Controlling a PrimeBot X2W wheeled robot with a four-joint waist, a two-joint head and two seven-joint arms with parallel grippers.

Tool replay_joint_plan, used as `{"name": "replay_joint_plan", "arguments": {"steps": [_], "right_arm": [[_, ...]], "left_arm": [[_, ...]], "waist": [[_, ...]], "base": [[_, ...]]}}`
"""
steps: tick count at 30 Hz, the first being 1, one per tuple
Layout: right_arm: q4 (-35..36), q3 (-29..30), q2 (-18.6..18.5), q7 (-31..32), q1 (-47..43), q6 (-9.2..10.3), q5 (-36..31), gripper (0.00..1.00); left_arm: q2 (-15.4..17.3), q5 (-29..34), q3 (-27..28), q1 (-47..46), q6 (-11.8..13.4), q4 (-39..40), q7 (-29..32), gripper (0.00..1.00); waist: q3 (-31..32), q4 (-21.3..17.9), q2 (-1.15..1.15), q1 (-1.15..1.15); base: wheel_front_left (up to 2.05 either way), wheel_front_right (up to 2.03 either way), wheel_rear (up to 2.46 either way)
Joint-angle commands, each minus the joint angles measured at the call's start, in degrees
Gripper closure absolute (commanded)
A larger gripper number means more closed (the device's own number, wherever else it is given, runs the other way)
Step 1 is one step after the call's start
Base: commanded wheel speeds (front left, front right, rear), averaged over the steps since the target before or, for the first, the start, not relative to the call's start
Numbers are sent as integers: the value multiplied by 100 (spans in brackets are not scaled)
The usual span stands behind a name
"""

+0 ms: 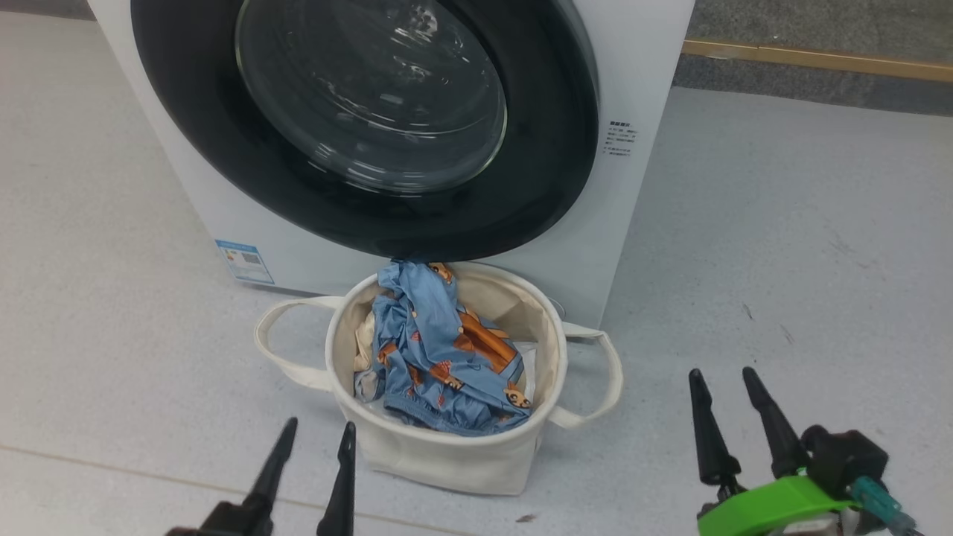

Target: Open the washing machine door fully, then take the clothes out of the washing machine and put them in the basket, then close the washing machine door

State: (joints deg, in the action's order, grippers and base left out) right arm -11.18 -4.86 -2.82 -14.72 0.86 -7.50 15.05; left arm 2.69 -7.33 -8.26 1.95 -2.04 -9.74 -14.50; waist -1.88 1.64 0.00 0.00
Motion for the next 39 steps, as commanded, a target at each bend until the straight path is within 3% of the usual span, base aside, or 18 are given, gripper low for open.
{"name": "replay_joint_plan", "arguments": {"steps": [1, 11, 16, 39], "right_arm": [[1, 0, 0, 0, -1, 0, 2, 100], [-250, 11, -23, 86, -42, 0, 463, 100], [-263, 31, -43, 152, -10, 0, 792, 100], [-268, 160, -105, 475, 102, 0, 2281, 100]], "left_arm": [[1, -2, -8, 0, -13, -1, 0, 100], [17, -498, 26, 42, -56, -259, 91, 100], [36, -856, 64, 1, -76, -277, 159, 100], [99, -2485, 260, -173, -175, -327, 481, 100]], "waist": [[-6, 0, 0, 0], [9, -10, 0, 13], [5, -16, 0, 1], [38, -46, 0, 0]], "base": [[0, 0, 0], [0, 0, 0], [0, 0, 0], [0, 0, 0]]}}
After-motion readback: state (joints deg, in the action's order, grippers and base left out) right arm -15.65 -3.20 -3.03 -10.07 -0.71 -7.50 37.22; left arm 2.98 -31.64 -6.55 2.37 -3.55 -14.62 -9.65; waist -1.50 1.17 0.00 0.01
